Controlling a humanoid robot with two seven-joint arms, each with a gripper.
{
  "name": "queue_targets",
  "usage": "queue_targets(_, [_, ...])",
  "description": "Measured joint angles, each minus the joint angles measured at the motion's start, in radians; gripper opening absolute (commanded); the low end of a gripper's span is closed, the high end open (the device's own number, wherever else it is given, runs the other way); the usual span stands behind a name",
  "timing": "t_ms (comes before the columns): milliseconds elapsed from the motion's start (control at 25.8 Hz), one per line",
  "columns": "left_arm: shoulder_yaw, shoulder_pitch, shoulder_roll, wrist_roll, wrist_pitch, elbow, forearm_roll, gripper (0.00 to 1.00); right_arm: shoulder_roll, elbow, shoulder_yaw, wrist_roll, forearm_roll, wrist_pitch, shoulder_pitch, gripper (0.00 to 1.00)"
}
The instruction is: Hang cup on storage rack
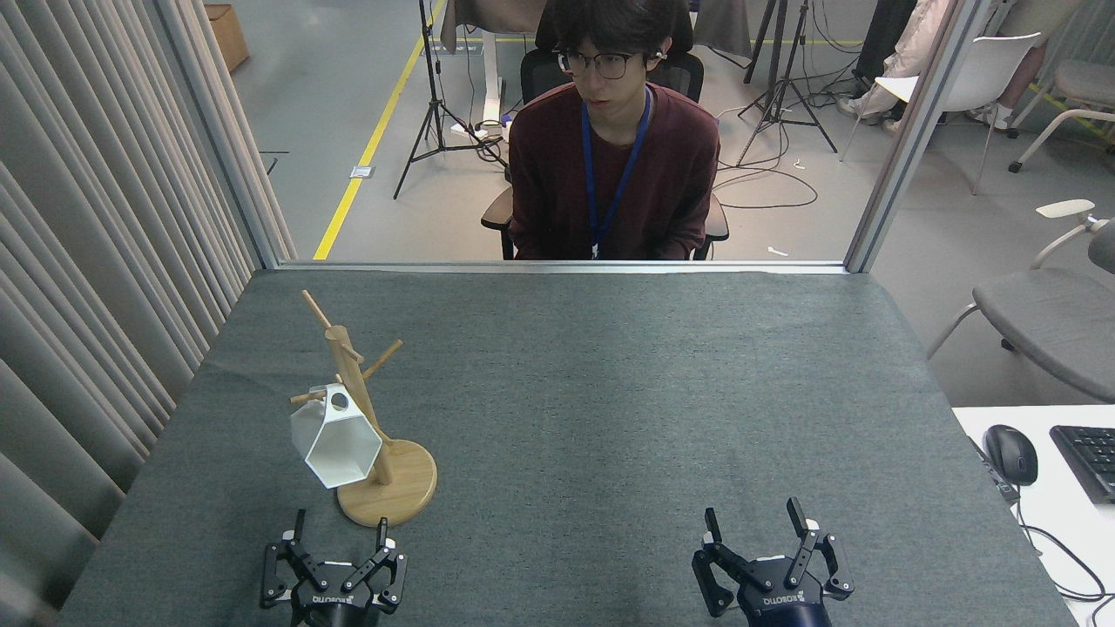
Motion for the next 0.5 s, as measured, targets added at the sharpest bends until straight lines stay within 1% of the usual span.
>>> queue_targets(155, [-0.058, 0.117, 0.024, -0.013, -0.172, -0.167, 0.183, 1.0, -0.023, -0.001, -0.002, -0.003, 0.001, 0.006, 0.005, 0.98])
queue_targets(232, [-0.075, 0.163, 0.038, -0.026, -0.221, -0.237, 0.239, 1.0, -0.041, -0.006, -0.01, 0.0, 0.002, 0.009, 0.009, 0.98])
queue_targets(349, [-0.087, 0.209, 0.053, -0.044, -0.245, -0.319, 0.299, 1.0, -0.061, -0.014, -0.027, 0.002, 0.002, 0.01, 0.016, 0.98])
queue_targets(504, [-0.095, 0.226, 0.058, -0.053, -0.238, -0.384, 0.357, 1.0, -0.088, -0.031, -0.052, 0.002, 0.002, 0.008, 0.029, 0.98])
